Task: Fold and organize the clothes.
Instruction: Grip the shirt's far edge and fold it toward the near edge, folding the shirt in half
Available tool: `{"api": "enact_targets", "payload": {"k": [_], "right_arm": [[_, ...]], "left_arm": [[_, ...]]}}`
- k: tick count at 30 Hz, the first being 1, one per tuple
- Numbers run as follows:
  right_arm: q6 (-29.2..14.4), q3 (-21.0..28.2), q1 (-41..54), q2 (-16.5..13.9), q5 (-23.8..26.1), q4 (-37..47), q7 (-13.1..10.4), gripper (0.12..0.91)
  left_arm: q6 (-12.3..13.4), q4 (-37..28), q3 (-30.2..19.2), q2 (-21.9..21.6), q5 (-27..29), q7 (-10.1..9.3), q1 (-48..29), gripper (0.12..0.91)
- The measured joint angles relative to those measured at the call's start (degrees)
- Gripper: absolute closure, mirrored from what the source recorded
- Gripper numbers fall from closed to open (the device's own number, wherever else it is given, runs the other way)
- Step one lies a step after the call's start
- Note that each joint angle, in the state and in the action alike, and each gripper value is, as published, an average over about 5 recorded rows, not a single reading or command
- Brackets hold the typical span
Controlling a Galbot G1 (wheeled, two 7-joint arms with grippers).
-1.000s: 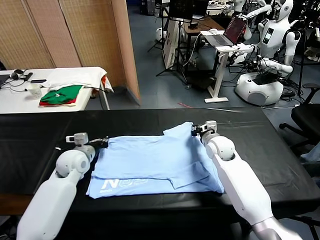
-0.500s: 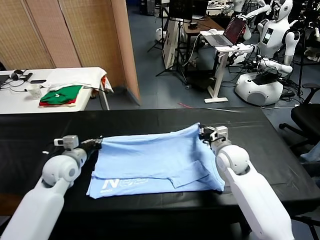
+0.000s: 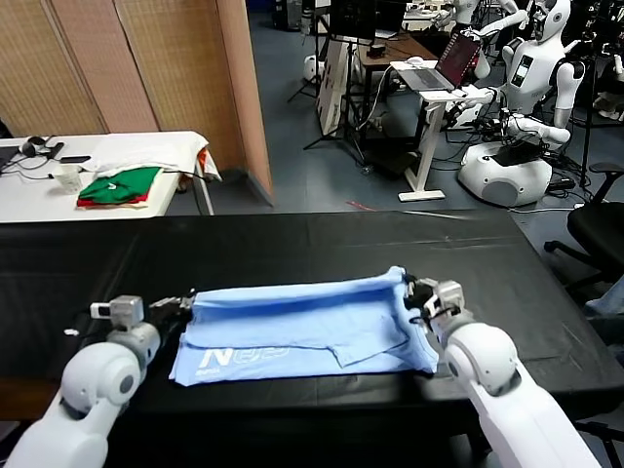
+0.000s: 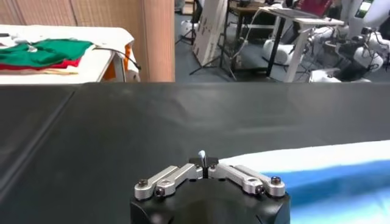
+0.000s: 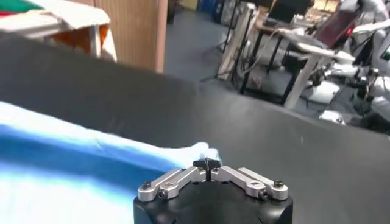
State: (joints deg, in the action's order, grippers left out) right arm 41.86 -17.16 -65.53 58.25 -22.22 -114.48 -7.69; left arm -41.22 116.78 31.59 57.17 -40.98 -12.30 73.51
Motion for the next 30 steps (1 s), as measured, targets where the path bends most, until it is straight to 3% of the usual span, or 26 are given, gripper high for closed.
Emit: {"api": "enact_targets", "payload": {"k": [5, 18, 20, 24, 30], "right_arm": [[0.32, -0.12, -3.67, -0.43, 0.83, -1.21, 0.21, 0.885], [-0.54, -0.28, -6.3, -0.23, 0.45, -2.02, 0.57, 0.871], [-1.43, -0.53, -6.54, -0.22, 0.18, -2.46, 1.28, 0.807], [-2.38, -1.5, -7.36, -0.34, -0.92, -3.73, 2.59, 0.574], [-3.88, -4.47, -8.7, -0.38, -4.33, -6.09, 2.48, 0.216]], "left_arm": [[-1.01, 1.45, 0.25, 1.05, 2.01, -0.96, 3.02, 0.879], [-1.01, 1.56, 0.4, 3.69, 5.72, -0.77, 6.87, 0.879], [-0.8, 1.65, 0.42, 3.97, 6.41, -0.77, 7.13, 0.879], [0.51, 2.11, 0.7, 4.76, 8.6, -0.97, 7.5, 0.824], [-0.13, 4.59, 1.72, 5.97, 10.02, -2.76, 8.28, 0.474]]}}
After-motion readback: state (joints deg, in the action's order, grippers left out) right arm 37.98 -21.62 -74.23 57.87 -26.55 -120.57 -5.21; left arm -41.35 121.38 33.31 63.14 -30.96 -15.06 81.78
